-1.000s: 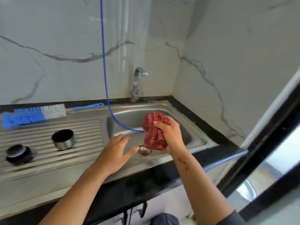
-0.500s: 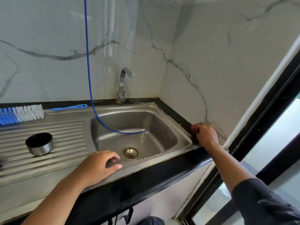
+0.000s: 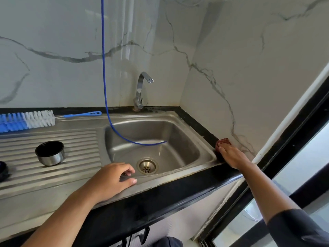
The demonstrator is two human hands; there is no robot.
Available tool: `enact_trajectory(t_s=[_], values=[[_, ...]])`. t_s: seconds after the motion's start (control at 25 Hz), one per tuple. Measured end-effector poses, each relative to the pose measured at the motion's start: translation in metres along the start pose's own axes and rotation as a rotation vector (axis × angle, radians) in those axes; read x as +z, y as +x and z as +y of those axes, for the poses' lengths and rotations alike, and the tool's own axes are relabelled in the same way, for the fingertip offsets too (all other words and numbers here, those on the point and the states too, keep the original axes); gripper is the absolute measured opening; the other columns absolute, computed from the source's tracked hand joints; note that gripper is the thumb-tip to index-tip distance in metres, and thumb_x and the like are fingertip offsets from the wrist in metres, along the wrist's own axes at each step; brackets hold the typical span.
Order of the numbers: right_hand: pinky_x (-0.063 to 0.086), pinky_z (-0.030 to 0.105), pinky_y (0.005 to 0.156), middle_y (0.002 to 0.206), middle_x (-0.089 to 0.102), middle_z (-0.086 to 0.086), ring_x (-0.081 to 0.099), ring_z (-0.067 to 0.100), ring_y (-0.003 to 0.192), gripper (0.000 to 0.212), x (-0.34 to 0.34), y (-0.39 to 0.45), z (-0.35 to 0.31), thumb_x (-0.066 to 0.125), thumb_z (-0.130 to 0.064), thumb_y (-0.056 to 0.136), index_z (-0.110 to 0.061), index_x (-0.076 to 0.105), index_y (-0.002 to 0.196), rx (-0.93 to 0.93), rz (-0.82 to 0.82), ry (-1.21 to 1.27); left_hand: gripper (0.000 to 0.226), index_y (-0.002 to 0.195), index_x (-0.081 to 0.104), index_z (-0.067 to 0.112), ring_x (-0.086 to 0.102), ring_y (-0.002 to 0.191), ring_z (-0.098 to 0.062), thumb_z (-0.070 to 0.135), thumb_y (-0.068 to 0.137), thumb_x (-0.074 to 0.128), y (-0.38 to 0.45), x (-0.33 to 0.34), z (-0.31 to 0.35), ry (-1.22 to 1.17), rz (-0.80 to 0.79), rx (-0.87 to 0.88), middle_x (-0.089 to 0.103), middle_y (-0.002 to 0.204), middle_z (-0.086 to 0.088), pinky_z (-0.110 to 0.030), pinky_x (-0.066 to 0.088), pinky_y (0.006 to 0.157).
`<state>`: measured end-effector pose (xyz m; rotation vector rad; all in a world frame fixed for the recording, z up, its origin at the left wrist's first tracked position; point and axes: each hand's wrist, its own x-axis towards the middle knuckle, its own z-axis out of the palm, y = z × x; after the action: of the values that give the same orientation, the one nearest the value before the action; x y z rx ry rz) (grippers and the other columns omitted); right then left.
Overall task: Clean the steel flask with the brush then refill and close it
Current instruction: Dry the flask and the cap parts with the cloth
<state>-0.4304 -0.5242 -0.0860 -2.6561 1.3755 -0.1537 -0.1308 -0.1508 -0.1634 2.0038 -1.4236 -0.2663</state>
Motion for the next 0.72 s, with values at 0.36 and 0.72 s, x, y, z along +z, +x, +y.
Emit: enact_trajectory(t_s=[0.36,0.72], values=[[0.040,0.058,0.112,0.157,0.044,0.006,0.047,0.035,0.139,0.049,0.016,0.024,0.007,0.029,-0.039,0.106,-0.025,0.045,0.150,0.097,-0.001,-0.135,0.026,0.110,0.071,0.035,0.061,0.101,0.007,0.050,0.089,0.071,-0.004,-0.002,0.006,0.001,-0.005,-0.041,0.068,0.105,0.022,-0.027,0.053,0.094],[0.055,0.040,0.072,0.095,0.076,0.004,0.071,0.033,0.082,0.013,0.043,-0.079,-0.204,0.065,-0.028,0.096,-0.021,0.076,0.096,-0.417,0.387,0.363,0.027,0.110,0.073,0.026,0.063,0.101,0.001,0.047,0.094,0.065,-0.050,-0.052,0.030,-0.072,0.232,-0.074,0.070,0.104,0.016,-0.031,0.053,0.091]])
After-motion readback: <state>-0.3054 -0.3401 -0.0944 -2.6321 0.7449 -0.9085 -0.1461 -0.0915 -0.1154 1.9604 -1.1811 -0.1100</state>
